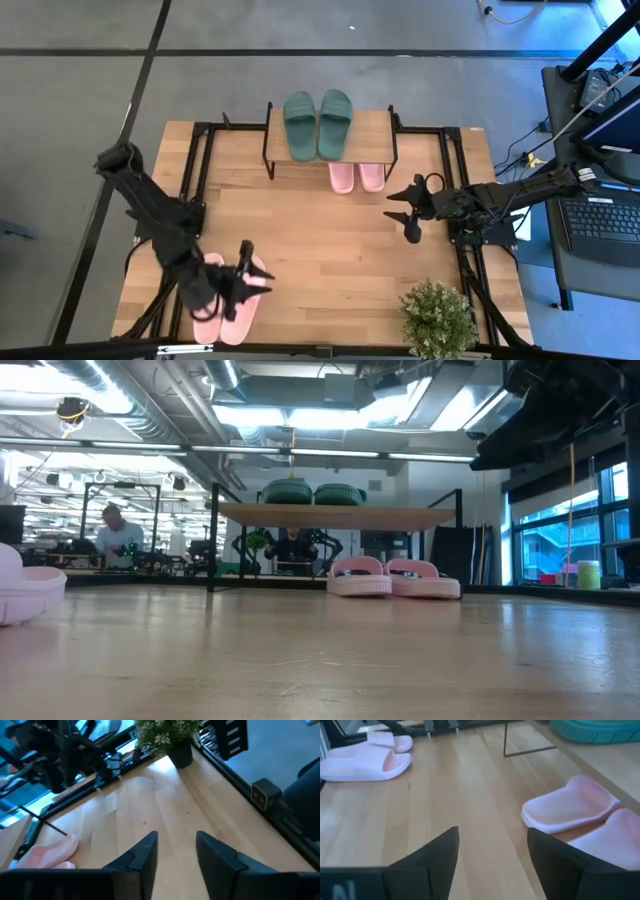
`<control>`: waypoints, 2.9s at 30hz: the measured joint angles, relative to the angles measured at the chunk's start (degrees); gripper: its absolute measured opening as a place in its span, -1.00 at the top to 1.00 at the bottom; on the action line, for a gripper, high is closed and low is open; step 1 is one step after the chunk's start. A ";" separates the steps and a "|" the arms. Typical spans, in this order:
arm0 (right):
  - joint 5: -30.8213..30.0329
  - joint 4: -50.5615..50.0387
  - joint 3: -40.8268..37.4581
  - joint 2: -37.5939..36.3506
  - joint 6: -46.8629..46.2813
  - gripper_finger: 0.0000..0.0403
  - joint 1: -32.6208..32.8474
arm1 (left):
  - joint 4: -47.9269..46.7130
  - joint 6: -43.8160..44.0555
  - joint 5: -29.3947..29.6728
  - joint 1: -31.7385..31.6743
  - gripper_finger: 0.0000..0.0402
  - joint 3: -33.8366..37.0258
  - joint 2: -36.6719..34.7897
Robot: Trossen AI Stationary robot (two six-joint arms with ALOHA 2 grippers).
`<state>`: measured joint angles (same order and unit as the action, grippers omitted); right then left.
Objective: Pick and place slides into the shelf
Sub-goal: Put the pink slide under the shelf
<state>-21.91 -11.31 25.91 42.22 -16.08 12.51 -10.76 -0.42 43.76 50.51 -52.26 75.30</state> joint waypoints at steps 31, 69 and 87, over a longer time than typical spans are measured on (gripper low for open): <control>-0.02 1.28 0.00 0.02 -0.39 -0.17 0.00 | -51.92 44.84 -10.70 6.37 0.37 -27.97 34.47; -0.02 -0.06 0.00 0.04 -0.15 -0.17 0.00 | -68.26 55.38 -7.69 -4.48 0.98 -24.96 36.48; -0.02 -1.27 0.00 0.03 3.13 -0.17 0.00 | -52.38 24.09 11.88 -33.23 0.99 -27.20 36.47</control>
<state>-21.93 -12.58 25.91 42.24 -12.95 12.51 -63.15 23.67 55.63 17.28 -79.46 111.77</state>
